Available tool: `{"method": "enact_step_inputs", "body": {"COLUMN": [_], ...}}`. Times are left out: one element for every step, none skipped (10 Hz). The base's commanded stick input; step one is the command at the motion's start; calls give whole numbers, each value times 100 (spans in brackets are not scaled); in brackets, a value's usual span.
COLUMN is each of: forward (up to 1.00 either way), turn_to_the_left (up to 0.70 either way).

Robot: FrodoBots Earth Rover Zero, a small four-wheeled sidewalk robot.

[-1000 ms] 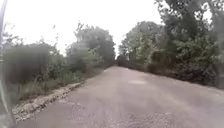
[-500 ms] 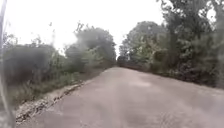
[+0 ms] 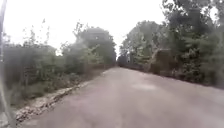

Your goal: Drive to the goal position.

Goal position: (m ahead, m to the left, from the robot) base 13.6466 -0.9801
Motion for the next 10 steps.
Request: {"method": "enact_step_inputs", "body": {"forward": [70, 70, 70, 70, 70, 70, 70, 70, 70, 70], "turn_to_the_left": [0, 0, 0, -13, -25, -8, 0, 0, 0, 0]}}
